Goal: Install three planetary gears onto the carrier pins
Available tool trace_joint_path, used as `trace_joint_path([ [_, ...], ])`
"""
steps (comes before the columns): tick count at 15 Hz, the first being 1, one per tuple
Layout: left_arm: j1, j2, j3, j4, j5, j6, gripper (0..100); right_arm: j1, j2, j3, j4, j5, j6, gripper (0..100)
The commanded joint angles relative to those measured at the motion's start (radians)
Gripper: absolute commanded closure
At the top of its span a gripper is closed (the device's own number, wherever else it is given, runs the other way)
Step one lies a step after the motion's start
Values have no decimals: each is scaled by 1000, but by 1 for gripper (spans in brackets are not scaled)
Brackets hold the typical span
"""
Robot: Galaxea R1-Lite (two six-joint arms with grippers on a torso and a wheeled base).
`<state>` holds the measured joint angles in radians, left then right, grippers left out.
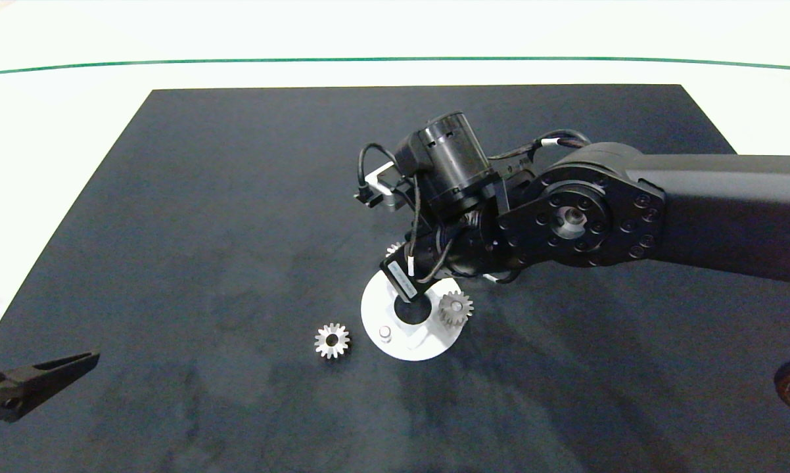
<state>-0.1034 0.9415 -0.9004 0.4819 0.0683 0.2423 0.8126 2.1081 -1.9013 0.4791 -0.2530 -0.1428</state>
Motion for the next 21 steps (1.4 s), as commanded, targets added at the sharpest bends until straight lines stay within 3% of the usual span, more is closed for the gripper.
trace_joint_path([
  [1,-2,-4,0,3,1,2,0,-1,4,-4,4,-2,-1,87],
  [21,-2,-3,3,3,1,2,0,10,13,-15,4,-3,0,87],
])
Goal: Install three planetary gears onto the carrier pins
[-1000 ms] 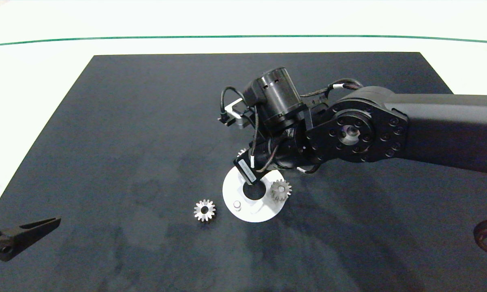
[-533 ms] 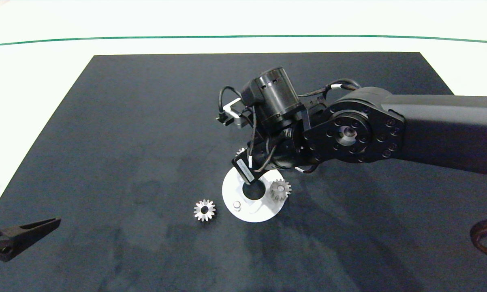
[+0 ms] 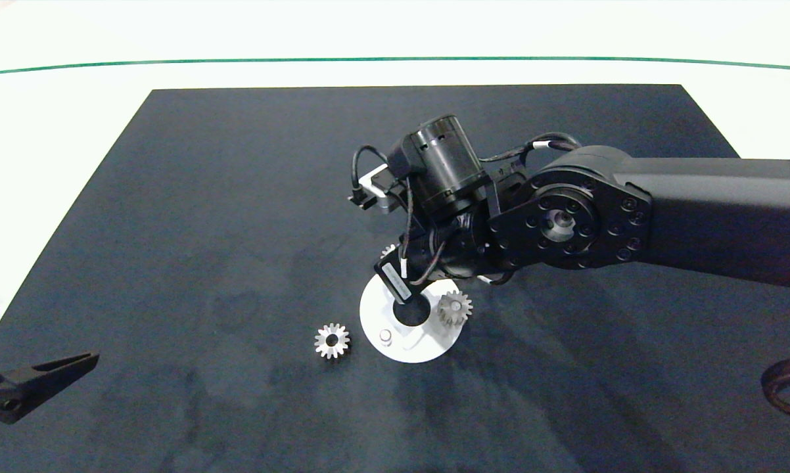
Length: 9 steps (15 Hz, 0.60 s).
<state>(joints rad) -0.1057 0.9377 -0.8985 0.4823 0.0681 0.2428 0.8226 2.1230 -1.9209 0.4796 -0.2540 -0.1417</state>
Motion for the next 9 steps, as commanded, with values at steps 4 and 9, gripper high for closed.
trace_joint_path([
  [4,0,1,1,2,1,1,0,-2,-6,16,4,-2,-1,87],
  [9,0,1,1,2,1,1,0,-2,-9,19,4,-13,-6,0],
])
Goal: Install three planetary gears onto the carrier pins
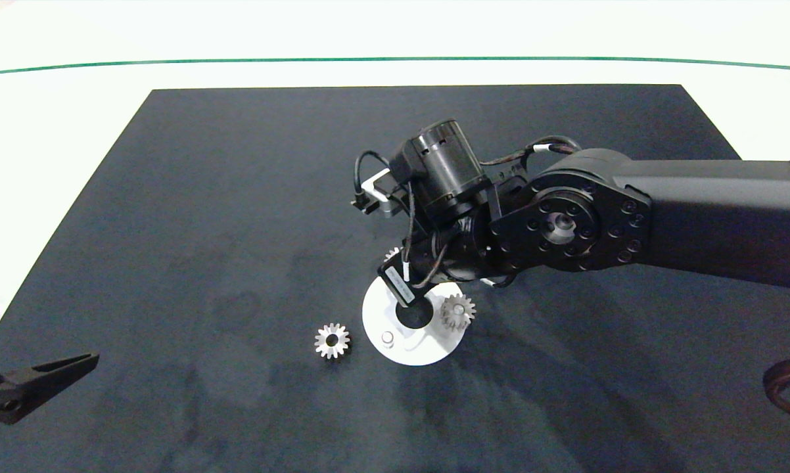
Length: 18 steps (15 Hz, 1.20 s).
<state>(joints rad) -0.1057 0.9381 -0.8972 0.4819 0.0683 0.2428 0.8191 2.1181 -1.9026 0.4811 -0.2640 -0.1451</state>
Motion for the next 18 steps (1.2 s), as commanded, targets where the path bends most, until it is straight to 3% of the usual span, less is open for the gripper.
trace_joint_path([
  [1,0,1,0,3,1,1,0,0,-4,0,2,-4,-2,0],
  [8,1,2,-2,3,-1,0,0,3,-59,28,2,-7,-1,0],
  [12,-9,-42,8,4,-4,-2,0,-8,-259,149,1,-89,2,0],
  [14,-106,-78,37,3,-4,-14,0,-18,-351,235,1,-141,9,0],
  [15,-118,-79,27,-9,-2,-20,0,-28,-389,273,-1,-178,38,0],
  [16,-120,-76,21,-34,-1,-19,0,-28,-426,312,-1,-204,110,0],
  [17,-124,-76,23,-45,-1,-13,0,-29,-471,356,-1,-219,171,0],
  [18,-143,-73,23,-45,-4,-11,0,-40,-517,412,-2,-224,199,0],
])
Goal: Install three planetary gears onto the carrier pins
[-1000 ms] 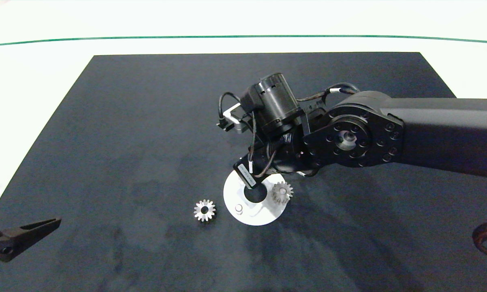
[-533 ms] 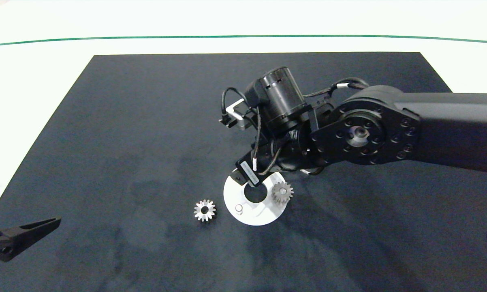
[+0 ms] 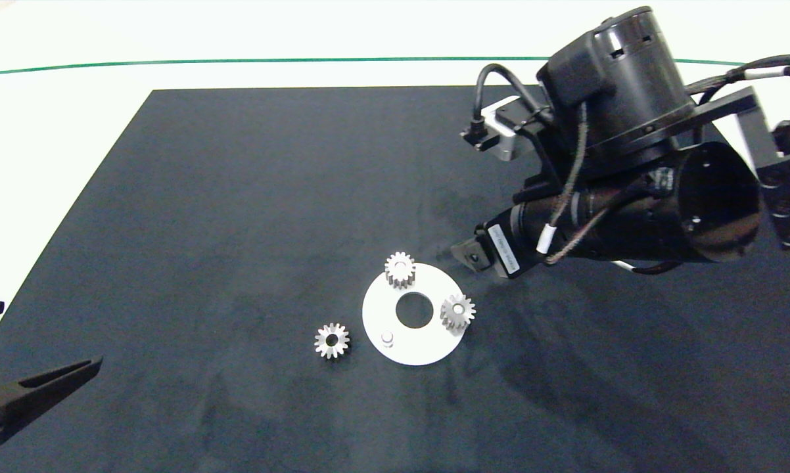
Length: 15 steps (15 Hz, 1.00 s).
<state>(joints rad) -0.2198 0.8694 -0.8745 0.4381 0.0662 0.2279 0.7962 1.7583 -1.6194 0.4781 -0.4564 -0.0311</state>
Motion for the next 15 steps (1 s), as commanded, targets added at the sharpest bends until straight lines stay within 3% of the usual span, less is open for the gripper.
trace_joint_path([
  [1,-69,3,0,-1,0,4,0,-29,-212,197,-4,-30,89,0],
  [5,-127,71,-6,-4,-5,-9,0,-57,-418,447,-119,-31,85,0],
  [6,-145,105,-6,-10,-5,-44,0,-69,-450,481,-138,-34,80,0],
  [9,-208,177,-6,-70,0,-144,0,-123,-499,481,-144,-44,54,0],
  [13,-220,244,2,-101,3,-165,0,-138,-504,487,-144,-44,48,0],
  [15,-266,257,11,-101,11,-196,0,-141,-488,498,-144,-44,51,0],
])
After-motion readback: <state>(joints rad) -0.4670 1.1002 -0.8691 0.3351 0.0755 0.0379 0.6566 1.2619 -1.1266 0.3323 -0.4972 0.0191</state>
